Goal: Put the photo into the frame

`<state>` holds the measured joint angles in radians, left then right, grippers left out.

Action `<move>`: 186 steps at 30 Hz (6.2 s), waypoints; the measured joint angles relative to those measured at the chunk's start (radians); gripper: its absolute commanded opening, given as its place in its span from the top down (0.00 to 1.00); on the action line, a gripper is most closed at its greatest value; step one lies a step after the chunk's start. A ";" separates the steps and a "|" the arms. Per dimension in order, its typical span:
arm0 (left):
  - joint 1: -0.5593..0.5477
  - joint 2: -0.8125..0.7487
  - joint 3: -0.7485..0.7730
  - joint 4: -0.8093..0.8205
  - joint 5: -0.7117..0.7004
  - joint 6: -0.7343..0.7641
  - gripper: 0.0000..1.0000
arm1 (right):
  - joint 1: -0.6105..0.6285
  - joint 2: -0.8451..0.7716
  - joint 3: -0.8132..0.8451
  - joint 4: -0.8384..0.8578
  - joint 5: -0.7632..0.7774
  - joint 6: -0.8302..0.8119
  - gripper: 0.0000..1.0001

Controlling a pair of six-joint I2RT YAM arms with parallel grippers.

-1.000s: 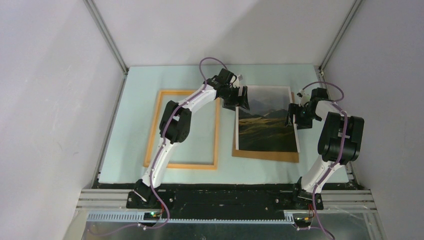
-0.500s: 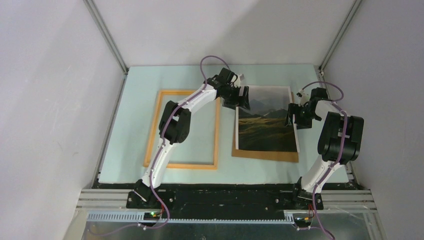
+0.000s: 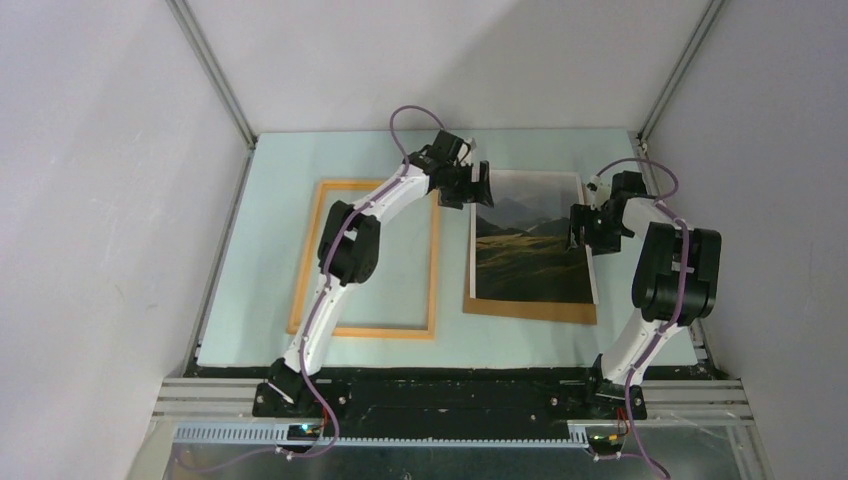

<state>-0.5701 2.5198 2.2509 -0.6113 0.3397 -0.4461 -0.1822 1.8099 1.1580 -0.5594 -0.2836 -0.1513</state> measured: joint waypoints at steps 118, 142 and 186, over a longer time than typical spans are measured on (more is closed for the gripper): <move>0.010 0.062 0.042 0.104 0.357 -0.027 0.54 | 0.226 0.133 0.165 0.032 -0.124 0.096 0.28; 0.039 -0.088 -0.226 0.123 0.264 -0.144 1.00 | 0.244 -0.072 0.165 -0.022 -0.177 0.140 0.13; 0.153 -0.782 -0.714 0.130 -0.128 -0.554 1.00 | 1.022 -0.181 0.373 0.002 0.423 0.100 0.22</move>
<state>-0.4168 1.7382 1.5372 -0.4816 0.2119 -1.0004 0.8398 1.6291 1.5307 -0.5571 0.1394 -0.0517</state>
